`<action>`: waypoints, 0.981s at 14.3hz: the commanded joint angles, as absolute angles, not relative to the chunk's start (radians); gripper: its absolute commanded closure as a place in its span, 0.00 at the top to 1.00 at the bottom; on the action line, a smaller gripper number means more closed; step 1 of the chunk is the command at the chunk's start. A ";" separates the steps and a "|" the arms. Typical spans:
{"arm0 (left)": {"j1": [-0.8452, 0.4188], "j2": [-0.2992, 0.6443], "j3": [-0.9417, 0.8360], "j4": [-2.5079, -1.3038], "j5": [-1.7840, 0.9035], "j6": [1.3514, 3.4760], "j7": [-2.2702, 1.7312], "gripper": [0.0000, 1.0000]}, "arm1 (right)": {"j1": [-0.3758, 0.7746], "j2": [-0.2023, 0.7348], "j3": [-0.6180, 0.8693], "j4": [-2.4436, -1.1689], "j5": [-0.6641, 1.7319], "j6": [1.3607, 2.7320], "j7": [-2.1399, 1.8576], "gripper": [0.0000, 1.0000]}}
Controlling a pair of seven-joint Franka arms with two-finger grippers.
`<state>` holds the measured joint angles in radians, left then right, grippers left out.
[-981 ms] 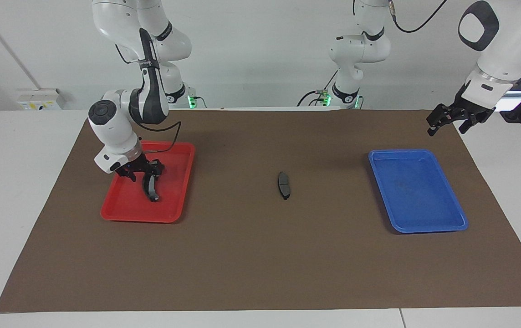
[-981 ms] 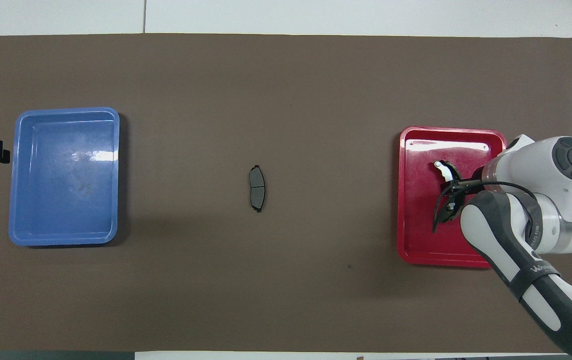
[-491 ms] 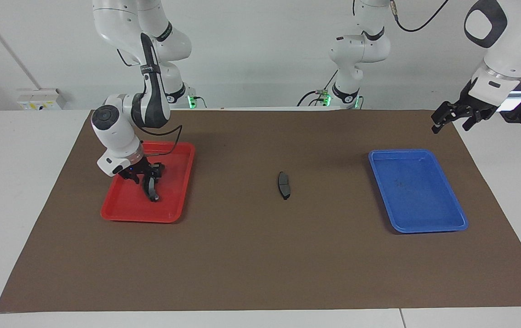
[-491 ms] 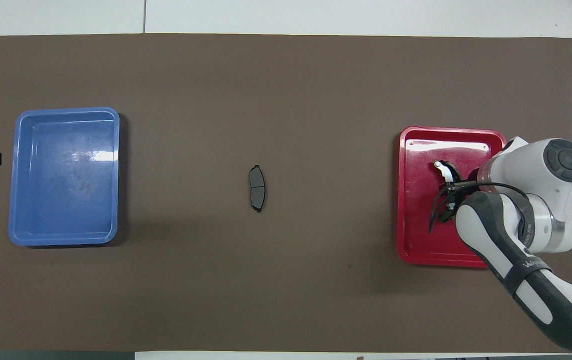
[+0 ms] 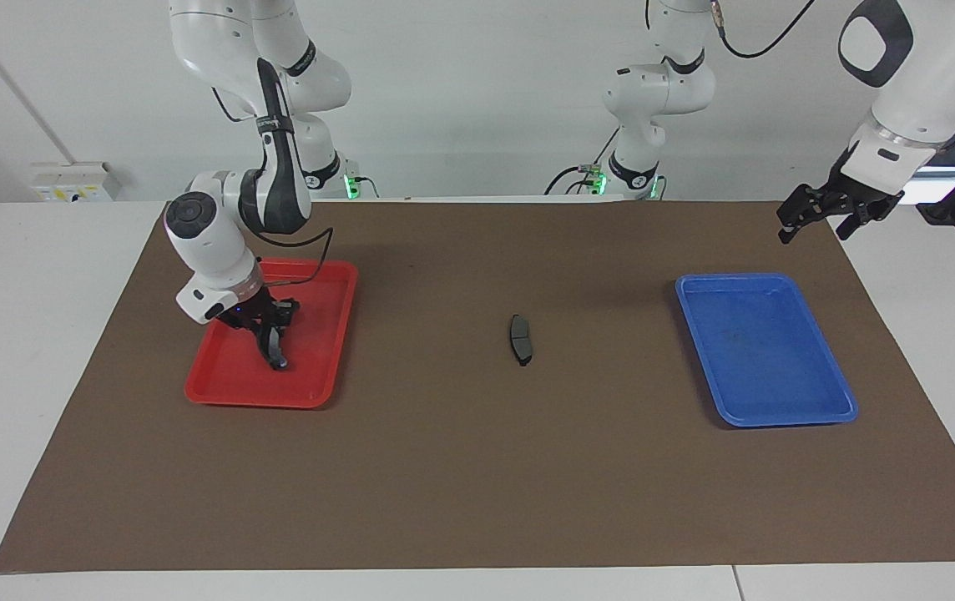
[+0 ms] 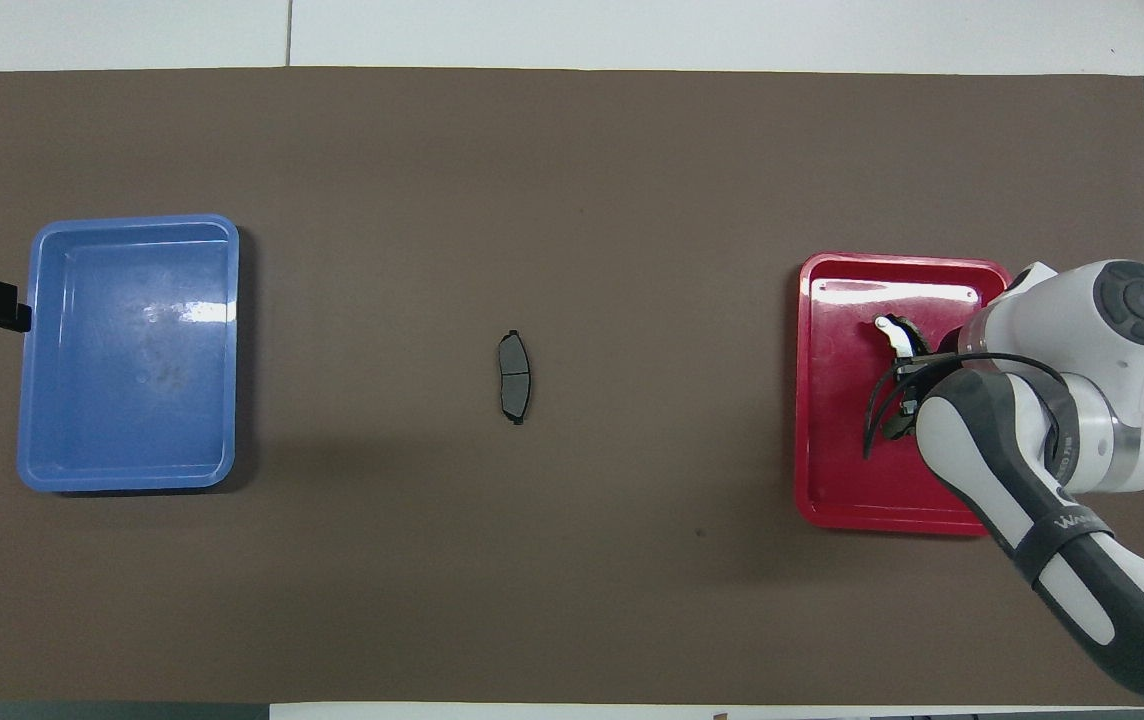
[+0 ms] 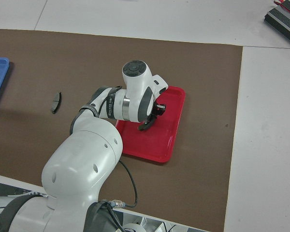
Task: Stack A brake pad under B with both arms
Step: 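Carry the silver pad with the right gripper onto the dark pad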
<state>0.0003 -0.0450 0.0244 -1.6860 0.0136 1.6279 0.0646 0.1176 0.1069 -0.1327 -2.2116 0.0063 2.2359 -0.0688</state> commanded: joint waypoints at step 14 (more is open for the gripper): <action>-0.012 -0.057 -0.037 -1.684 -0.026 1.597 0.040 1.00 | 0.750 0.478 -0.114 -1.646 0.135 2.128 0.403 0.09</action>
<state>-0.0017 -0.0451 -0.0416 -1.6825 -0.0151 1.6129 0.0435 0.7472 0.3969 -0.1064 -1.7663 0.1166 2.1392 0.3760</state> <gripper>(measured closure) 0.000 0.577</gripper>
